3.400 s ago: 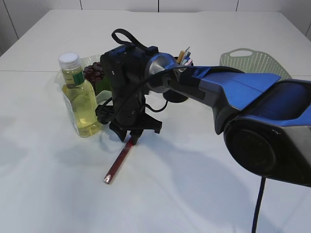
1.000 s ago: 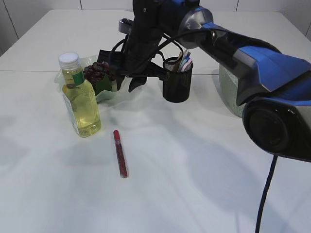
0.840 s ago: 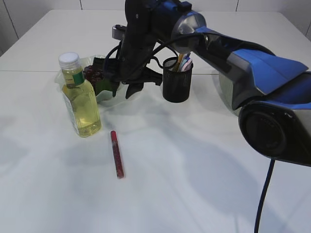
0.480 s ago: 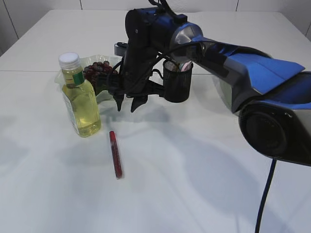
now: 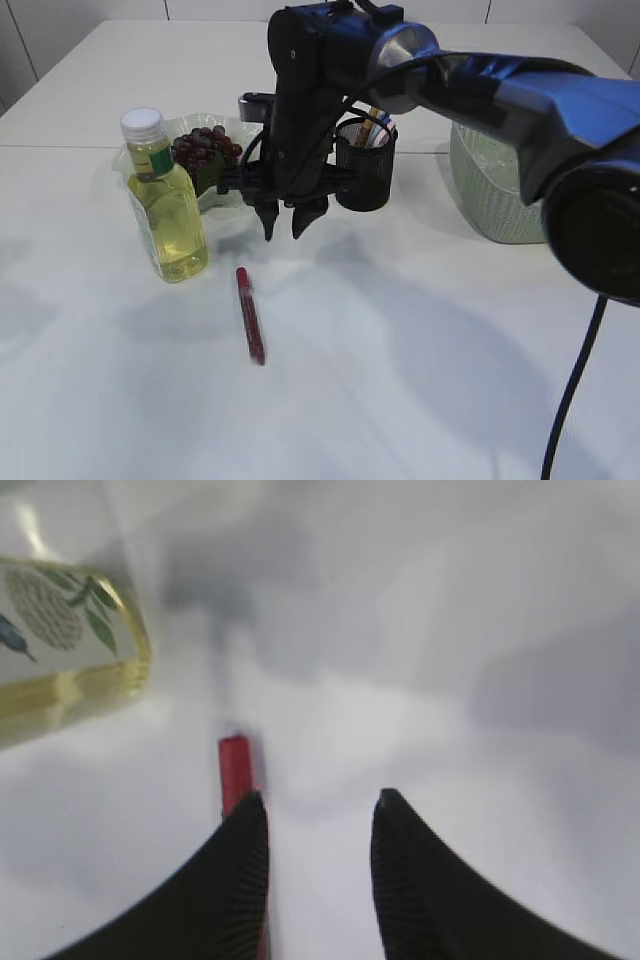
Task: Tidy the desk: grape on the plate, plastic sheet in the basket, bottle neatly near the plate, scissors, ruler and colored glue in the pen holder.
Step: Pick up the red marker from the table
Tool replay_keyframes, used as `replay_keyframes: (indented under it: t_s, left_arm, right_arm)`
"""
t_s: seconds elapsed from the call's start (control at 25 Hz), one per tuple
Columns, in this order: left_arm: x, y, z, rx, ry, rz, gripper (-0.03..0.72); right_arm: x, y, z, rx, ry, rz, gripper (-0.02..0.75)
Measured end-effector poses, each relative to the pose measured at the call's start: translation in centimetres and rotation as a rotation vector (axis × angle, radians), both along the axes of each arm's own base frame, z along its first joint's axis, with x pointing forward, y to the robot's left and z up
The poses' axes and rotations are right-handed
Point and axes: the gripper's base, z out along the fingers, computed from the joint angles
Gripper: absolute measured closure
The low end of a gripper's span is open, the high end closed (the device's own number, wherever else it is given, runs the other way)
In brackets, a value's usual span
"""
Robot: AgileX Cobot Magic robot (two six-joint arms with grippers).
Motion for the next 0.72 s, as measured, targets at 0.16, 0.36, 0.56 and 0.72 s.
replay_keyframes:
  t_s: [0.16, 0.36, 0.56, 0.72]
  left_arm:
    - [0.0, 0.0, 0.0, 0.0, 0.0, 0.0, 0.392]
    - [0.0, 0.0, 0.0, 0.0, 0.0, 0.0, 0.392]
    - [0.0, 0.0, 0.0, 0.0, 0.0, 0.0, 0.392]
    - [0.0, 0.0, 0.0, 0.0, 0.0, 0.0, 0.392]
  right_arm:
    - [-1.3, -0.9, 0.8, -0.03, 0.02, 0.046, 0.446]
    - [-2.1, -1.2, 4.4, -0.007, -0.05, 0.113, 0.446]
    - [-2.7, -0.9, 5.4, -0.002, -0.074, 0.157, 0.444]
    - [-3.9, 1.0, 4.9, -0.029, -0.082, 0.22, 0.383]
